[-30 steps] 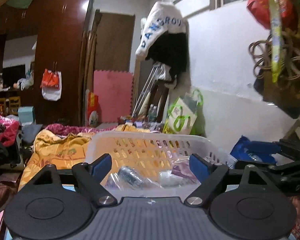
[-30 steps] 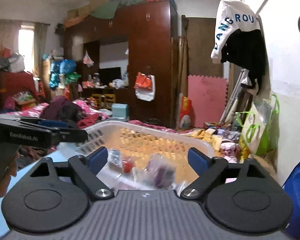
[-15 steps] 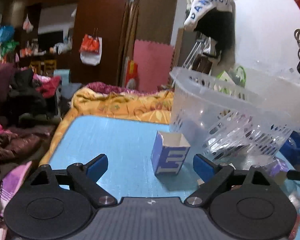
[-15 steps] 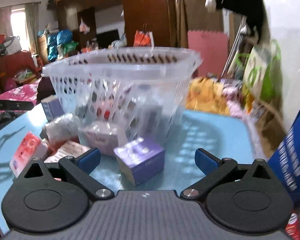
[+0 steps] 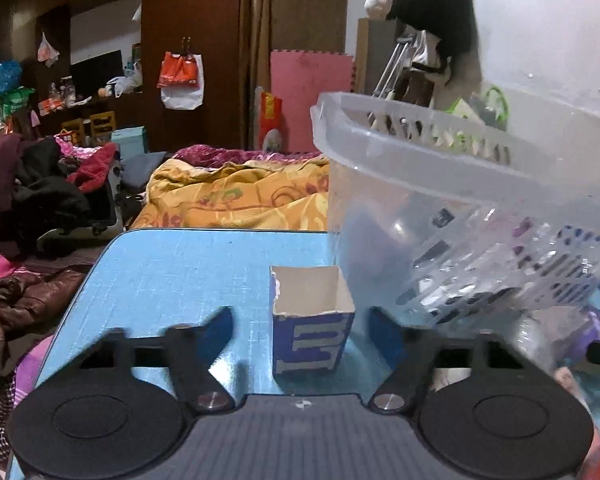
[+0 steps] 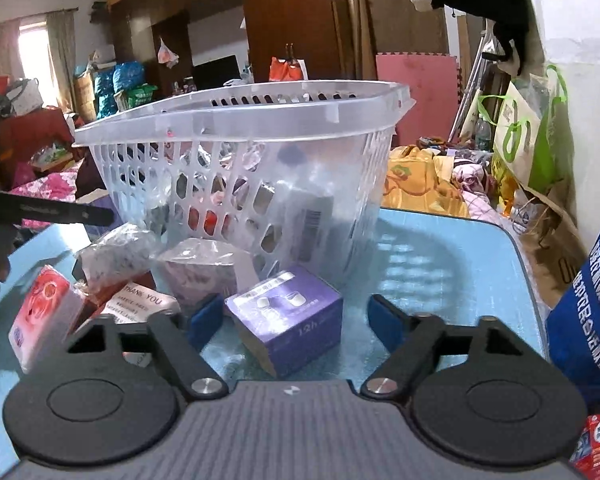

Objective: Organize objects
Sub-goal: 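Grasp the blue-white carton with the left tool while the right tool grasps the purple box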

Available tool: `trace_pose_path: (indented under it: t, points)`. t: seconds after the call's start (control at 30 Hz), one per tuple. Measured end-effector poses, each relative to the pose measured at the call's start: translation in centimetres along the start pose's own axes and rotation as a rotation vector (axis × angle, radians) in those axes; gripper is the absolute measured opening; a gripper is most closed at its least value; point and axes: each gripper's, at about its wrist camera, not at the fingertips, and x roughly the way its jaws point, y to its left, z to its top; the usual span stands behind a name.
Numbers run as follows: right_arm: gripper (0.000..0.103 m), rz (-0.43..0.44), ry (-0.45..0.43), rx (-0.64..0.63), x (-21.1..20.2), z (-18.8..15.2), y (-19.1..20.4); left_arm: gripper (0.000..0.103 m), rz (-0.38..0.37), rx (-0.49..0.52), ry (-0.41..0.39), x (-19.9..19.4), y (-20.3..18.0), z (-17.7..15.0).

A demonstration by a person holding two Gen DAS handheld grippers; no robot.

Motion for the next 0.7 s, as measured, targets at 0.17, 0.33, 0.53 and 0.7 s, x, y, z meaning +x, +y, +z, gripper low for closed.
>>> trace_pose_path:
  t: [0.17, 0.33, 0.53, 0.7]
  points:
    - [0.066, 0.024, 0.01, 0.012, 0.3, 0.1, -0.2, 0.042, 0.001, -0.002, -0.03, -0.7, 0.2, -0.5]
    - [0.065, 0.006, -0.004, -0.008, 0.1, 0.0, 0.1, 0.043, -0.02, -0.029, -0.081, -2.1, 0.5, -1.2]
    - [0.064, -0.008, -0.153, 0.077, -2.2, -0.6, -1.2, 0.043, -0.021, -0.072, -0.133, -3.2, 1.0, -1.4]
    - [0.064, -0.019, -0.241, 0.141, -3.5, -0.9, -2.0, 0.043, -0.006, -0.119, -0.135, -3.0, 2.0, -1.1]
